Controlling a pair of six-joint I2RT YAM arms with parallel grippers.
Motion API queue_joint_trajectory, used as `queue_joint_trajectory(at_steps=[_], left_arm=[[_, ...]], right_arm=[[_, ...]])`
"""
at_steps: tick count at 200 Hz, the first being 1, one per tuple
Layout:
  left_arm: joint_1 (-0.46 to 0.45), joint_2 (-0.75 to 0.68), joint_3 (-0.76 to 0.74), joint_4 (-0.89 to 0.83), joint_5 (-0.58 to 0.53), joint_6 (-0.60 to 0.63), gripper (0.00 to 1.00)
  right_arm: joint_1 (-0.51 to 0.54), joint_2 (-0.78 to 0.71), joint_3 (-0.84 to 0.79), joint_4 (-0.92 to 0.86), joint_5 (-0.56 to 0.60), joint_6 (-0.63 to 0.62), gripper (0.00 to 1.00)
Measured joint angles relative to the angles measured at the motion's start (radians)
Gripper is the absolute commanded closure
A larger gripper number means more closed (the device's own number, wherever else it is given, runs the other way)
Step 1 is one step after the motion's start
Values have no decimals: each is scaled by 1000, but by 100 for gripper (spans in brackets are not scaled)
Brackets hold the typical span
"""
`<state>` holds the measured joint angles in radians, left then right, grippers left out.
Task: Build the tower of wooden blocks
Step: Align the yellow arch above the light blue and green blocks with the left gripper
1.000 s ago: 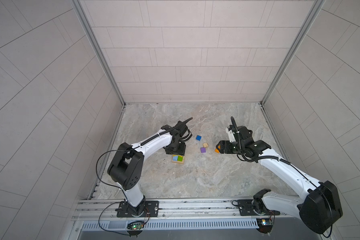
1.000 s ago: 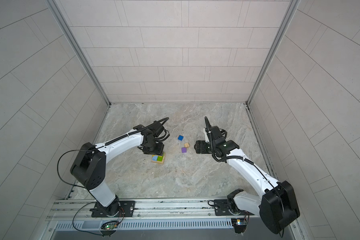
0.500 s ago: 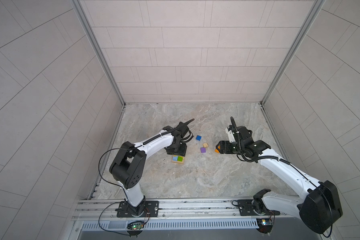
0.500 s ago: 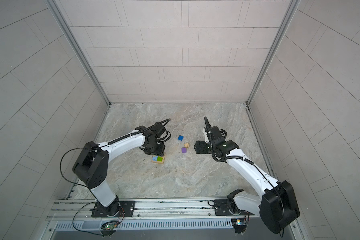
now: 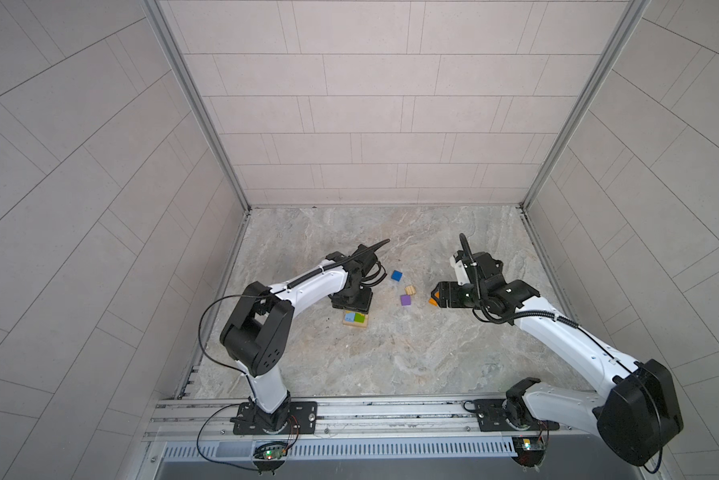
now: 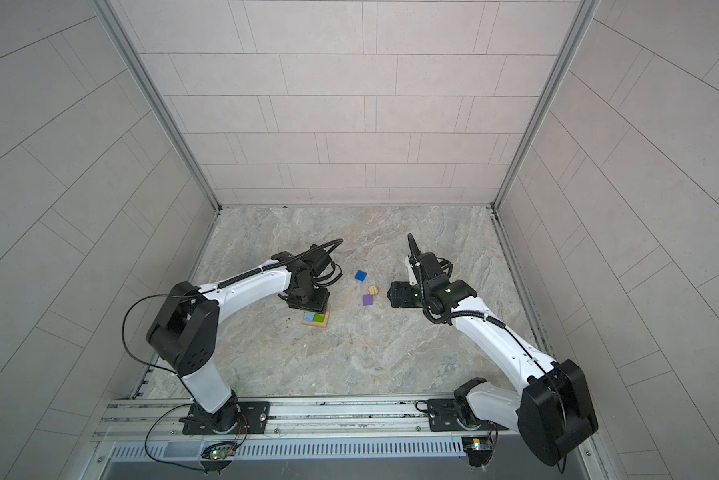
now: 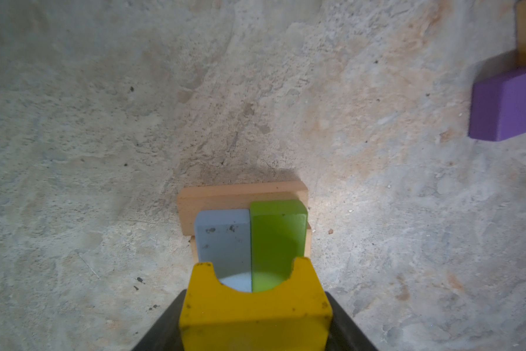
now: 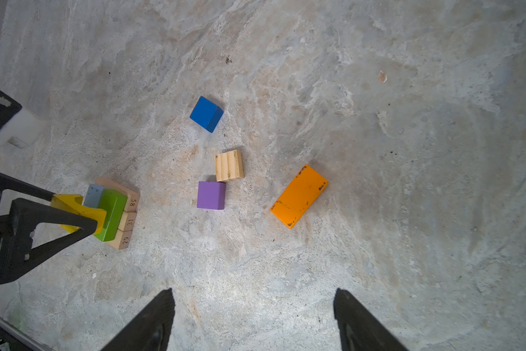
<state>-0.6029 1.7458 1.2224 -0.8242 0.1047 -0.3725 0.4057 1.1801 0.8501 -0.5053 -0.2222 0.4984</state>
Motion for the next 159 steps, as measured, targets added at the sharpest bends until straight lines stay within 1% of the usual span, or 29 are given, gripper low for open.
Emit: queue_joint_trajectory(at_steps=[112,159], left_arm=[[0,13,0,-1,6,6,42],[0,13,0,-1,6,4,36]], right_arm=[[0,0,0,-1,0,0,17],[0,3,0,-1,1,0,17]])
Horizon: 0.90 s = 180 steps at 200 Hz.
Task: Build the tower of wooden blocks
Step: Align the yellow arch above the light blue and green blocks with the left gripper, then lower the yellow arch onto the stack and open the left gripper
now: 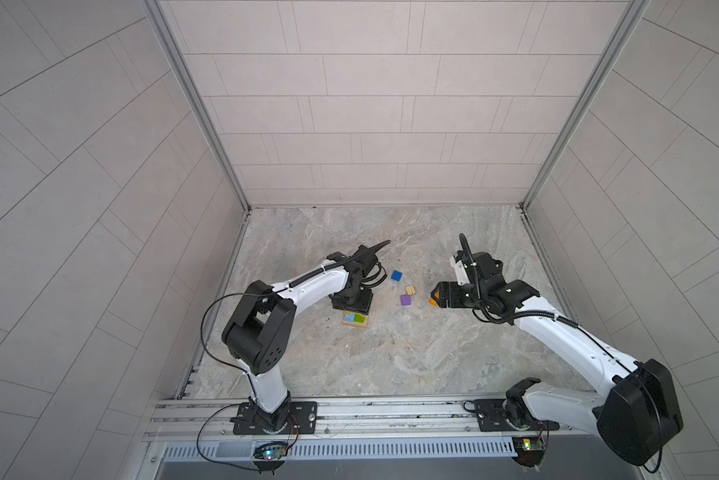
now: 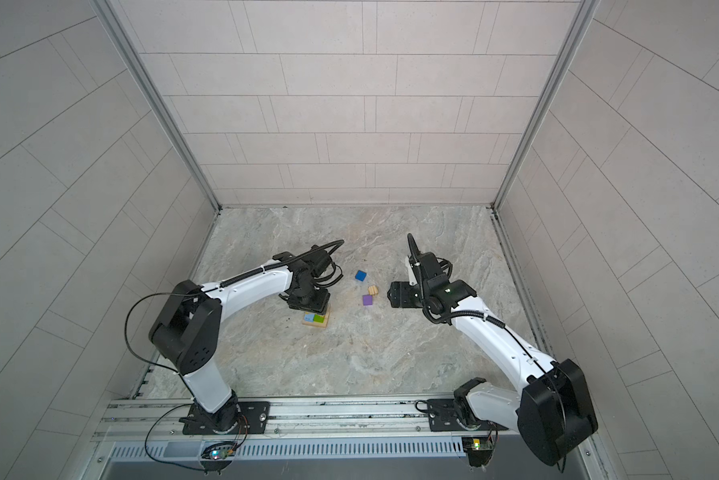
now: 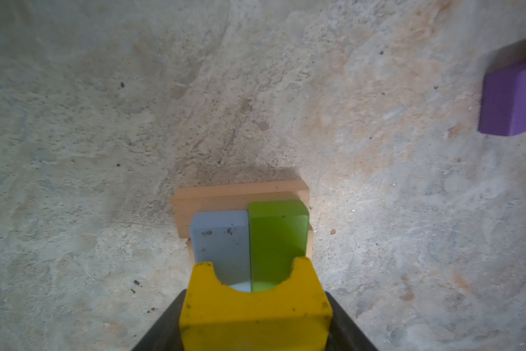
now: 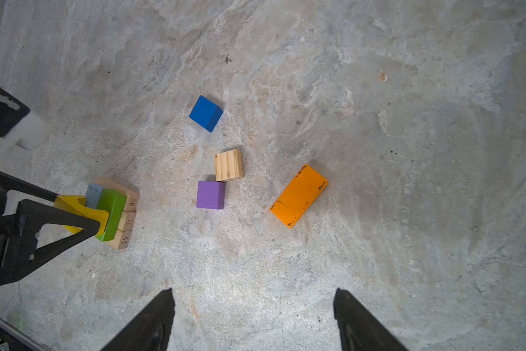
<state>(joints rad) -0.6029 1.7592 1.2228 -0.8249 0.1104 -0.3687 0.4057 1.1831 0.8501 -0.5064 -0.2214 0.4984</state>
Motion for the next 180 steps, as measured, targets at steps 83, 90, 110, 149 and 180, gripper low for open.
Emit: queue_joint_trajectory(at_steps=[83,90,110,149,180], left_arm=[[0,2,0,1,0,-8,22],[0,2,0,1,0,-8,22],[0,2,0,1,-1,-9,19],[0,2,1,0,-1,-11,14],[0,-2,13,-13,-4,-16,9]], right_arm=[[0,0,0,-7,0,0,17],[0,0,0,-6,0,0,17],[0,0,0,-7,0,0,17],[0,0,0,-7,0,-1,17],[0,3,0,-8,12,-13,16]])
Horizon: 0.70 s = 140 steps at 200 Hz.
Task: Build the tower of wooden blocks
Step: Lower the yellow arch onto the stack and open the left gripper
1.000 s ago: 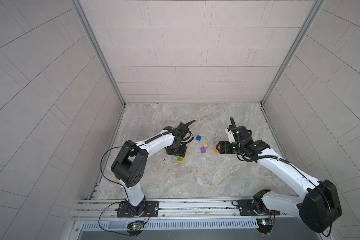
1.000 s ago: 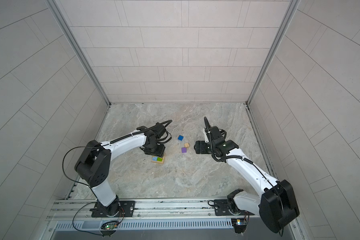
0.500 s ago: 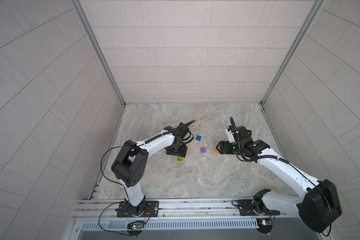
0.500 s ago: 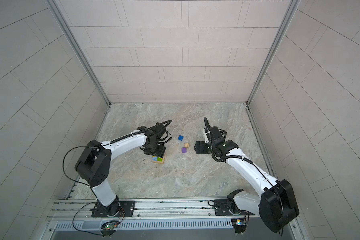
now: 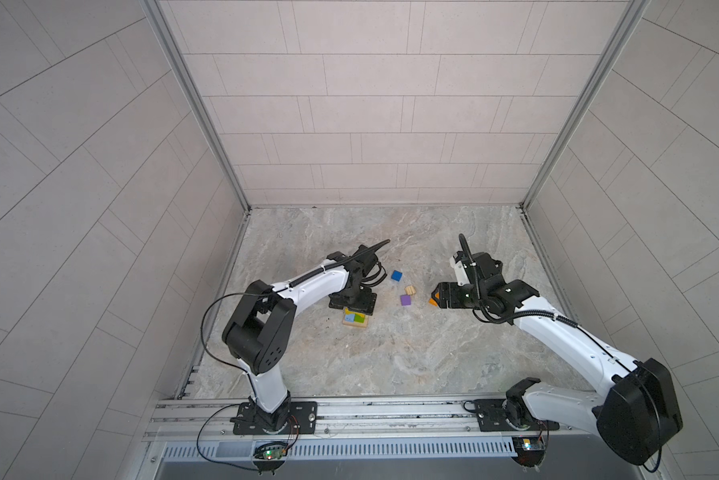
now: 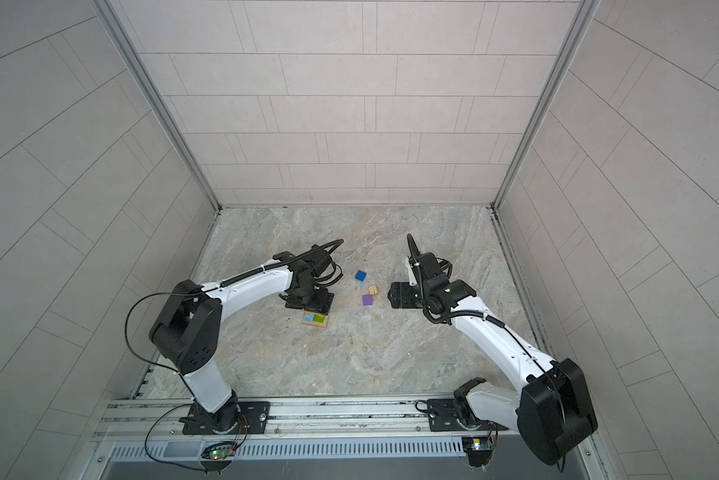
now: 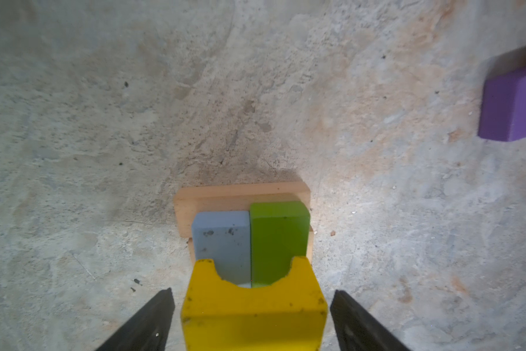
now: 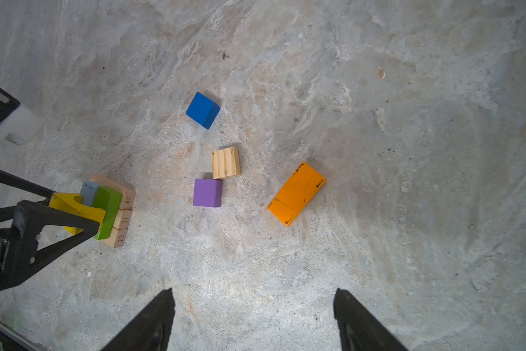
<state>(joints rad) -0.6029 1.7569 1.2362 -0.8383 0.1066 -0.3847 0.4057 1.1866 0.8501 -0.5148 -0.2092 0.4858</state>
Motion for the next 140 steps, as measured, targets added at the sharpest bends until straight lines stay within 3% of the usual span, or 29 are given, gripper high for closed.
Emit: queue_joint_trajectory(at_steps=[31,86,140], left_arm=[[0,-37,27,-26,-13,3,0],[0,-159,66,-83,-39,26,0],[19,-243,62,-119,-1,72,0]], right_arm=[[0,13,0,-9,37,-10,15],[0,88,0,-11,106,1,16],[0,261,55,-17,132,34,20]])
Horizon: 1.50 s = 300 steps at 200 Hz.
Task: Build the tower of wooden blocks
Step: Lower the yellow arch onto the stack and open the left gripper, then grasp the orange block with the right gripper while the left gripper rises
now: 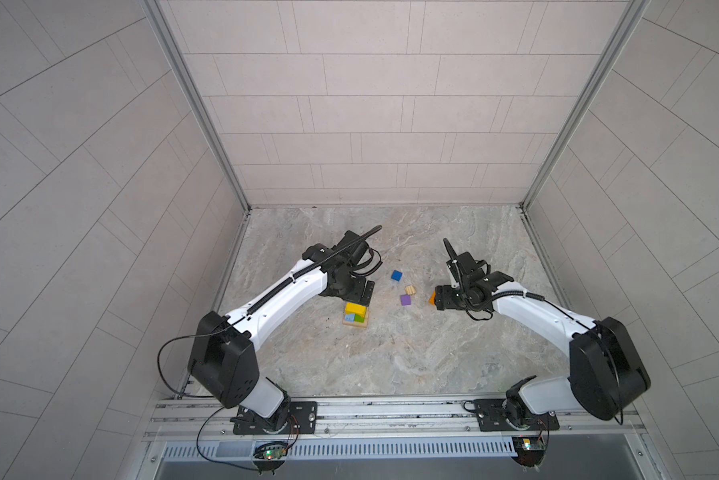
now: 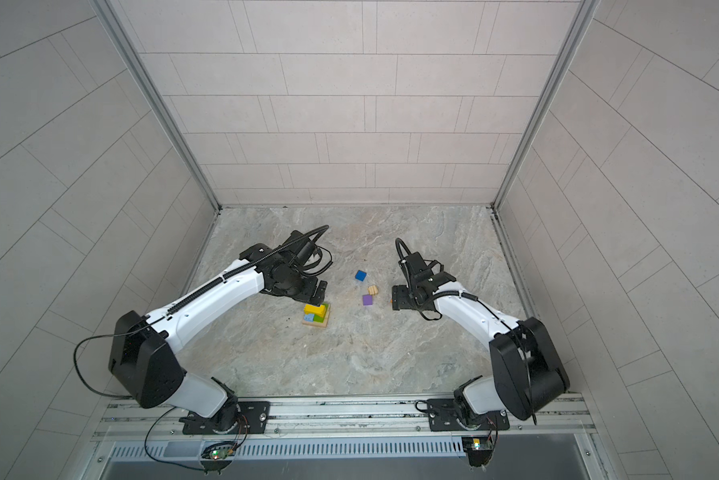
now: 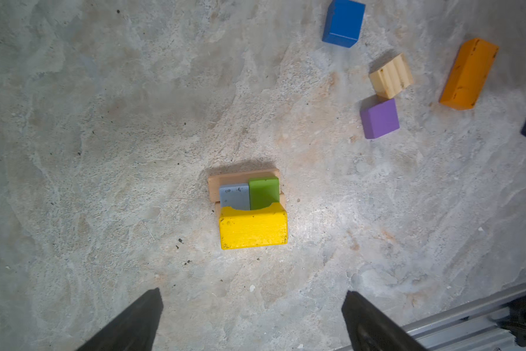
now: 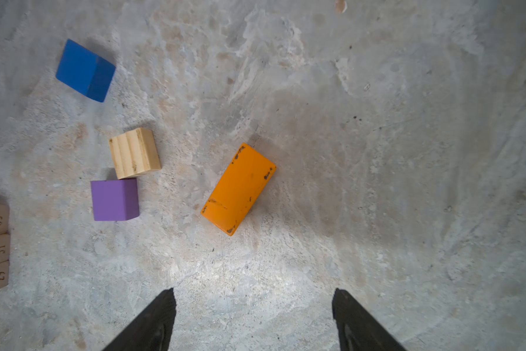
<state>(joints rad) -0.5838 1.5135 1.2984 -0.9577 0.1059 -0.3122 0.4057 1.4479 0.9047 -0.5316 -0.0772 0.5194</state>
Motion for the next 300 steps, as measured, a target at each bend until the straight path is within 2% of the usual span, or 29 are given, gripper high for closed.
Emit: queue_joint_trajectory(at_steps=[46,88,123,151,196,265,300], left_arm=[[34,-50,-43,2,51,53,0],[73,-78,-124,40,114,76,0],[77,-93,-173,80,172,78,0],[78,-97,-173,96,187,85,0],[92,-123,-173,113,208,86,0],[121,-133,-174,117,235,86,0],[128,-133,-173,119,250,86,0]], right_arm=[[12,102,40,28,23,62,25],[19,173,65,69,82,135,24],[24,246,94,89,109,180,25],[42,293,121,105,123,202,29],[56,313,133,111,146,223,45],[66,313,130,100,170,191,85],[87,260,110,66,162,116,90]])
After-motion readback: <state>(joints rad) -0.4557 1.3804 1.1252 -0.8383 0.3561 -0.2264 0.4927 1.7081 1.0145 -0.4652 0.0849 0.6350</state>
